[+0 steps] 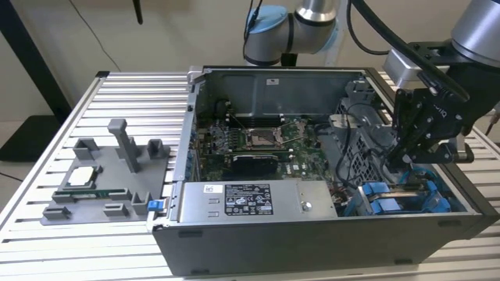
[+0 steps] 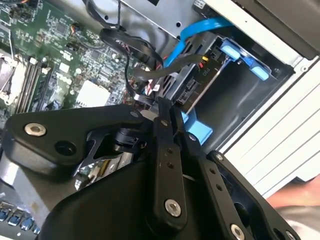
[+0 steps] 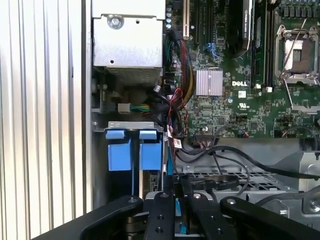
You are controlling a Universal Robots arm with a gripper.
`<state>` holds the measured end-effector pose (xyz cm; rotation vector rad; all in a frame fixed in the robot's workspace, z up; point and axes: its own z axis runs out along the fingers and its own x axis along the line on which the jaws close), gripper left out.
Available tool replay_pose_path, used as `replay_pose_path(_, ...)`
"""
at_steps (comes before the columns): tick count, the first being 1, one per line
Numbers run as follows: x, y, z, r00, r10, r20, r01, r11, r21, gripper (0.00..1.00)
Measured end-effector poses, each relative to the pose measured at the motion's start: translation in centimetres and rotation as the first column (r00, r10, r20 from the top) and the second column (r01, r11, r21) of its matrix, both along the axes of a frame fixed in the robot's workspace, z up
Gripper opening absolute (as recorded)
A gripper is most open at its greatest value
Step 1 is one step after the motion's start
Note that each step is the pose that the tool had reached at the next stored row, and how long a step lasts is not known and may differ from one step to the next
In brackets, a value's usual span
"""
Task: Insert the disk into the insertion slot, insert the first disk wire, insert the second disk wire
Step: 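Insert the second disk wire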
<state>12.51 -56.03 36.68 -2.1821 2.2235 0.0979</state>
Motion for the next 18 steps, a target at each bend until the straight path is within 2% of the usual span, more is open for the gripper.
replay_pose_path(2,0.00,-0.27,-0.03,1.0000,0.000,0.0041,0.000,1.0000,-0.0083,0.00)
replay_pose_path(3,0.00,-0.40,-0.04,1.0000,-0.001,0.0090,0.001,0.9999,-0.0120,0.00)
replay_pose_path(5,0.01,-0.62,-0.10,0.9997,-0.001,0.0223,0.001,0.9998,-0.0202,0.00)
replay_pose_path(9,-0.02,-0.77,-0.28,0.9984,-0.004,0.0560,0.006,0.9995,-0.0313,0.00)
replay_pose_path(11,-0.02,-0.77,-0.46,0.9977,-0.013,0.0666,0.015,0.9993,-0.0334,0.00)
replay_pose_path(14,-0.02,-0.77,-0.86,0.9967,-0.032,0.0741,0.034,0.9988,-0.0339,0.00)
replay_pose_path(18,-0.01,-0.77,-0.99,0.9963,-0.040,0.0757,0.043,0.9983,-0.0400,0.00)
